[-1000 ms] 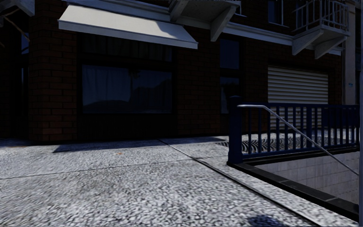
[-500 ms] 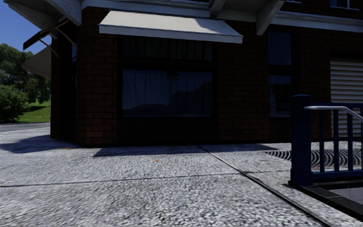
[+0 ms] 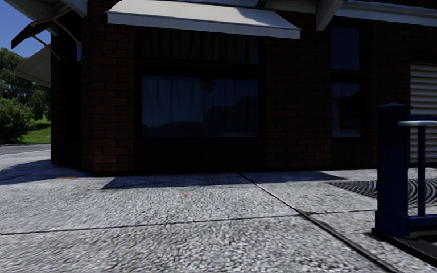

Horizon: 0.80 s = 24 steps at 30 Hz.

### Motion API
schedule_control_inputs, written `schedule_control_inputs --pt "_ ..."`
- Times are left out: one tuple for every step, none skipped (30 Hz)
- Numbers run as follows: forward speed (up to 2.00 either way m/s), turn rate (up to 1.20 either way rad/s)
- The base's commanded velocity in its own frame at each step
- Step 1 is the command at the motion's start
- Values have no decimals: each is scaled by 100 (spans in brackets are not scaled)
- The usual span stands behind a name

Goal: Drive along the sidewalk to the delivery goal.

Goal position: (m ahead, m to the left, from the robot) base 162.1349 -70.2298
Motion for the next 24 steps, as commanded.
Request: schedule_control_inputs --pt "200 0" --pt "200 0" --pt "200 0" --pt "200 0" --pt "200 0" --pt "200 0" --pt "200 0" --pt "200 0" --pt "200 0" --pt "200 0" --pt "200 0" --pt "200 0" --pt "200 0" --pt "200 -13" --pt "200 -13" --pt "200 -23" --pt "200 -37" --pt "200 -52" --pt "200 -52" --pt "200 -58" --pt "197 -60" --pt "193 -60" --pt "189 -60" --pt "189 -60"
